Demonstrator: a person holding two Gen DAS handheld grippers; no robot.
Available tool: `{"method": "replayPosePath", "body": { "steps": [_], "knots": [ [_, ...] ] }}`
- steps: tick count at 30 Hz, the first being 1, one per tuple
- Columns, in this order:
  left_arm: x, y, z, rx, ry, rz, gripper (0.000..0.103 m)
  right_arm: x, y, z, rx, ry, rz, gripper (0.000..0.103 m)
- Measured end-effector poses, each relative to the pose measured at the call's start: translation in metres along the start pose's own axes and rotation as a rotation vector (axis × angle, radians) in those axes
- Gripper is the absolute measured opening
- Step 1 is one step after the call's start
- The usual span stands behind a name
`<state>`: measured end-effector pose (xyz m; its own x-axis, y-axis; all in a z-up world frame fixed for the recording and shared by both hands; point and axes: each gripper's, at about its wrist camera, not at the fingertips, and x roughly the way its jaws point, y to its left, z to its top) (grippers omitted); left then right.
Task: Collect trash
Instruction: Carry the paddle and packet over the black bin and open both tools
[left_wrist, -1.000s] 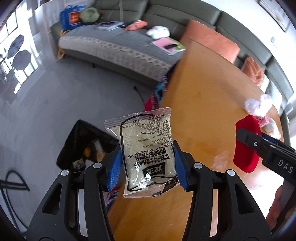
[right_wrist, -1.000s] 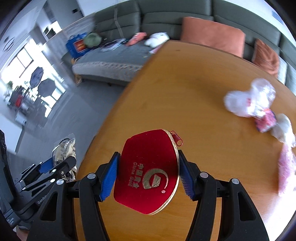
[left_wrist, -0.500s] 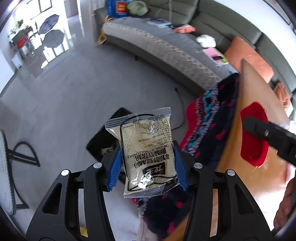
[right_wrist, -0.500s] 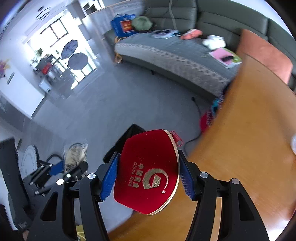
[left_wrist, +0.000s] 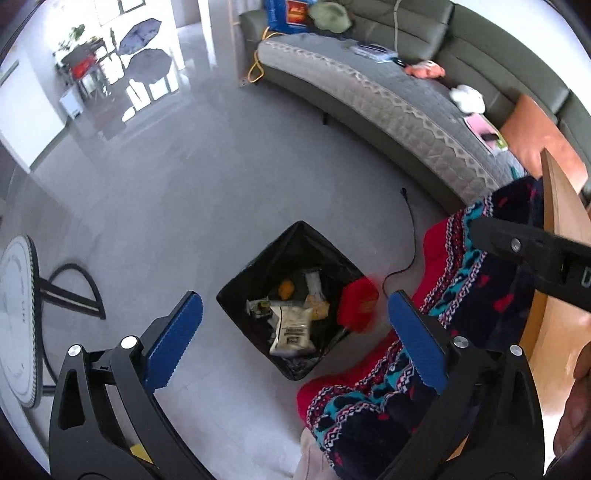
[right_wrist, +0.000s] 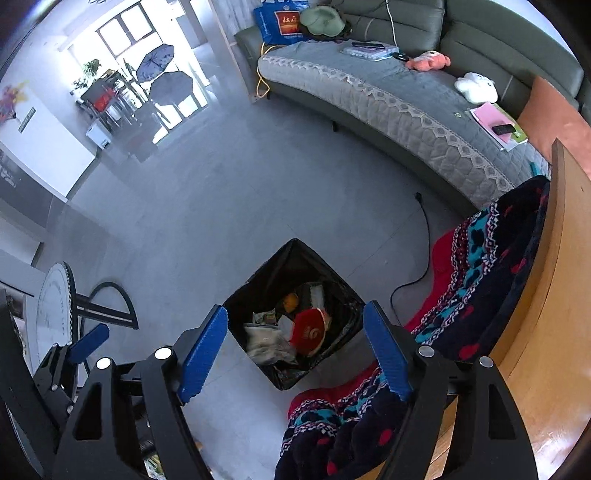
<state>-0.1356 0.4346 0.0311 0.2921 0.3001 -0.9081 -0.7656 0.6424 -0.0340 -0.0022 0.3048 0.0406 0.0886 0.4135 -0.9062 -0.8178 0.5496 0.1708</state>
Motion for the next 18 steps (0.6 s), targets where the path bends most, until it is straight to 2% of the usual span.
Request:
{"method": "replayPosePath", "body": {
  "steps": [6, 13, 18],
  "knots": [
    [0.003, 0.004, -0.004, -0.009, 0.013, -0.010, 0.097, -0.003, -0.006, -0.009, 0.017, 0.012, 0.014, 0.077],
    [0.001, -0.014, -0.010, 0.042, 0.026, -0.028, 0.097, -0.017, -0.022, -0.019, 0.058, 0.007, 0.029, 0.077],
    [-0.011, -0.030, -0.011, 0.076, 0.004, -0.016, 0.097, -0.035, -0.036, -0.027, 0.077, -0.017, 0.025, 0.077]
  ]
}}
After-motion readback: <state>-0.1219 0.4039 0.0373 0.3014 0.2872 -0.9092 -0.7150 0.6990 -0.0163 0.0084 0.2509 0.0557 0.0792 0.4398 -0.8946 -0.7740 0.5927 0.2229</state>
